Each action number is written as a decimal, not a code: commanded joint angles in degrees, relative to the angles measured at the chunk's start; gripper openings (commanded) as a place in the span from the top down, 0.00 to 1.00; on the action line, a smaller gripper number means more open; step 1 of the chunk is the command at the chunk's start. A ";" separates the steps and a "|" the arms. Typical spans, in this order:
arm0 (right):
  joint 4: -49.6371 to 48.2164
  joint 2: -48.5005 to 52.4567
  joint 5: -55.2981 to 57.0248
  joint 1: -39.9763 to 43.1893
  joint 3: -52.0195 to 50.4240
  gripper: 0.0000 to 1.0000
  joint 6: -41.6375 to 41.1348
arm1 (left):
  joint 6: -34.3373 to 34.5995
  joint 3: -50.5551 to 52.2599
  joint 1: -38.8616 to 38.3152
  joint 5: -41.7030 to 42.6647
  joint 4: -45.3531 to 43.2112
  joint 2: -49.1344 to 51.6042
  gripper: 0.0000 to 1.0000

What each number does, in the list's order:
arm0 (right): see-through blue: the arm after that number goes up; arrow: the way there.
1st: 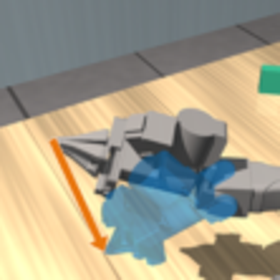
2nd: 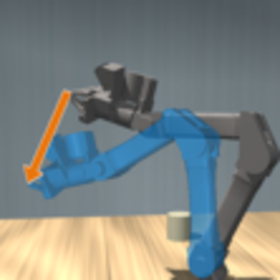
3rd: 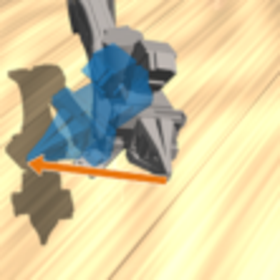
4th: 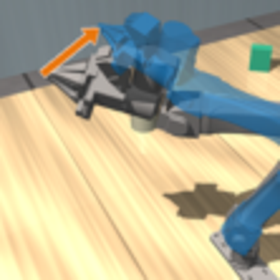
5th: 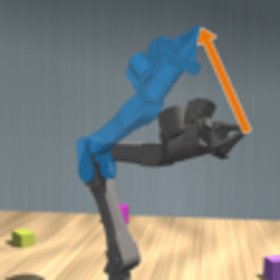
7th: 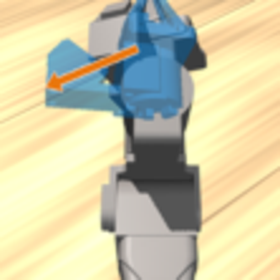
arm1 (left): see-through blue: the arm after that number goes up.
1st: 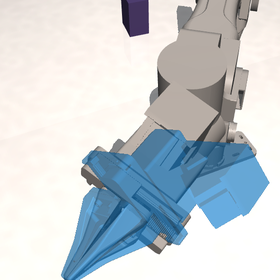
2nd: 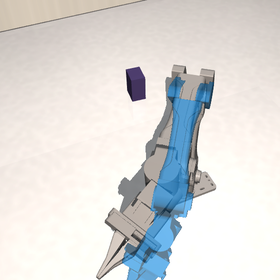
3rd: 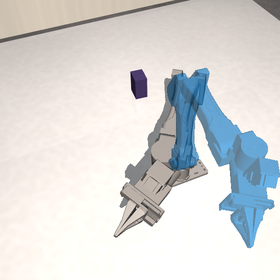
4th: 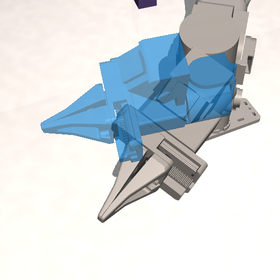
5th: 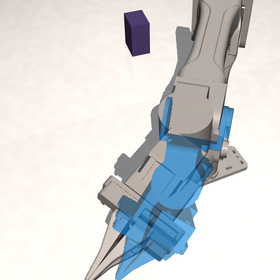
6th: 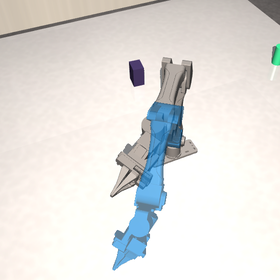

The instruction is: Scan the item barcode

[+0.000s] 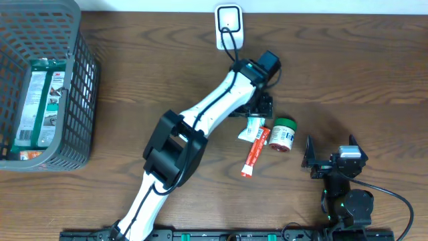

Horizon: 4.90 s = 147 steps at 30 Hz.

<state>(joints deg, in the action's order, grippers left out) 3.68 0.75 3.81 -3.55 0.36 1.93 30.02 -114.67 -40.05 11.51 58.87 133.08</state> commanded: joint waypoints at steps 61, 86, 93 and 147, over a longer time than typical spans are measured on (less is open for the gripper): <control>0.22 0.00 -0.04 -0.13 -0.07 0.01 0.31 | -35.17 -0.61 71.97 3.67 2.47 -17.16 0.08; 0.22 0.00 -0.02 -0.13 -0.07 0.01 0.31 | -53.57 0.61 71.73 5.88 3.19 -9.75 0.07; 0.22 0.00 -0.02 -0.13 -0.07 0.01 0.31 | -56.54 0.79 71.76 9.31 4.83 -4.79 0.07; 0.22 0.00 -0.02 -0.13 -0.07 0.01 0.31 | -52.68 1.40 67.58 3.23 -3.52 -2.45 0.11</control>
<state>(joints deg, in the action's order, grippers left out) 3.68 0.75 3.81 -3.55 0.36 1.93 -20.34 -113.69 28.18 15.22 55.35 130.96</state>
